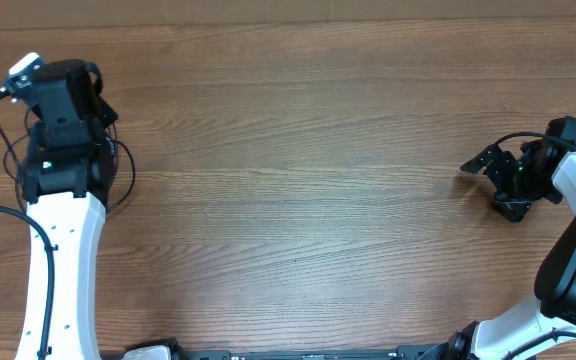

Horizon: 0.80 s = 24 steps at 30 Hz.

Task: Untangle cables
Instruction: 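Carry the held cables with the left gripper to the far-left pile, then open the left gripper to drop the cables at far left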

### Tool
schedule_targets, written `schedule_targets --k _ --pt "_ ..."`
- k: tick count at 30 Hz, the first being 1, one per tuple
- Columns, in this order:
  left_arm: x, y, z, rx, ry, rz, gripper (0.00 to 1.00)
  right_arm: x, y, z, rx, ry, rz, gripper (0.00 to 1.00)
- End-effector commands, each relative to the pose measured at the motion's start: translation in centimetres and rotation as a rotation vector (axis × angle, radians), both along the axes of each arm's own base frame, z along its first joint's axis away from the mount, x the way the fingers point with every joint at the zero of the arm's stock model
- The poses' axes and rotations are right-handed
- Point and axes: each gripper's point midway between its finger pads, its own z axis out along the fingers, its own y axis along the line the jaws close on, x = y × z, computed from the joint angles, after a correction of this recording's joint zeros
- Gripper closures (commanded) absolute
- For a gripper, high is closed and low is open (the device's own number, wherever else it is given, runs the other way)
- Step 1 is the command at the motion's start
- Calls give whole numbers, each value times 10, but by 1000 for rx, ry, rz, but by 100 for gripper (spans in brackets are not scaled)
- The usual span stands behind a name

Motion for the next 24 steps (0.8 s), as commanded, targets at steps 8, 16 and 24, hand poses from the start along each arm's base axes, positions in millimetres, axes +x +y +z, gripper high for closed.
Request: schedule_targets --k 8,16,24 --pt "12 19 -38 -5 98 54 89 8 -5 5 -15 -23 2 0" --pt "23 -3 -68 -103 162 -69 1 8 -5 5 -15 -23 2 0" --pt "39 -88 -77 -332 164 -547 0 8 -5 5 -15 -23 2 0"
